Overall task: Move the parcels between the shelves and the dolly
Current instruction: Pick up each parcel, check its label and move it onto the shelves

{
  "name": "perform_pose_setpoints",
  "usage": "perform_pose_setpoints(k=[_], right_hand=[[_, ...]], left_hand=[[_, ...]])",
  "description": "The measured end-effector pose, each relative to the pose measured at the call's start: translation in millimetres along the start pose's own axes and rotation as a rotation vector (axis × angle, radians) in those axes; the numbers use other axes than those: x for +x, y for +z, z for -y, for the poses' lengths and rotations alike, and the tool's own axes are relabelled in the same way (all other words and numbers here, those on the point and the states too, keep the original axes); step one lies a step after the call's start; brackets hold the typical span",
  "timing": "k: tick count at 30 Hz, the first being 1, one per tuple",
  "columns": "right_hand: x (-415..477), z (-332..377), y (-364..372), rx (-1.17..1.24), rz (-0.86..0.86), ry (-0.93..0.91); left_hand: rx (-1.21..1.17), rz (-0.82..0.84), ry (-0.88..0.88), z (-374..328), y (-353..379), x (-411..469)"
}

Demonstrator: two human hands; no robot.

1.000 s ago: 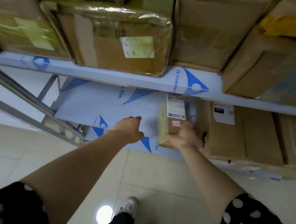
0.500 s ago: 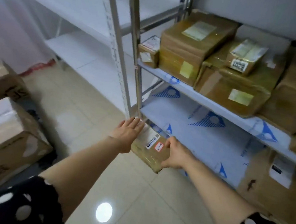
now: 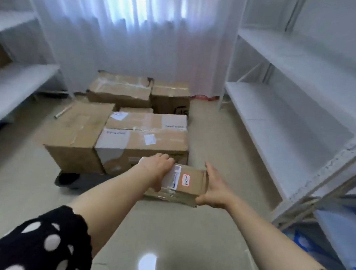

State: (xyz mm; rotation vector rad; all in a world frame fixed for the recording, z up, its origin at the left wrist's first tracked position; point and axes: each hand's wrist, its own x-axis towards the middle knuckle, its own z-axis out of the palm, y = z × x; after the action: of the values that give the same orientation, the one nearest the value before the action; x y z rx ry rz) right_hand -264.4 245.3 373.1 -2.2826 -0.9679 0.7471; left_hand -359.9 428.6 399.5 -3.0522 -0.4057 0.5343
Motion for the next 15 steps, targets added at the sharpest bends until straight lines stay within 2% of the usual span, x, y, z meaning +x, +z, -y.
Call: perform_pose_setpoints(k=[3, 5, 7, 15], right_hand=[[59, 71, 46, 0.073, 0.1, -0.056], [92, 115, 73, 0.119, 0.197, -0.099], [120, 155, 96, 0.132, 0.224, -0.159], [253, 274, 152, 0.038, 0.362, -0.255]], left_hand=[[-0.252, -0.022, -0.174, 106, 15, -33], [-0.366, -0.044, -0.234, 166, 23, -54], [-0.46, -0.054, -0.274, 220, 30, -72], [-0.7, -0.102, -0.444, 383, 69, -95]])
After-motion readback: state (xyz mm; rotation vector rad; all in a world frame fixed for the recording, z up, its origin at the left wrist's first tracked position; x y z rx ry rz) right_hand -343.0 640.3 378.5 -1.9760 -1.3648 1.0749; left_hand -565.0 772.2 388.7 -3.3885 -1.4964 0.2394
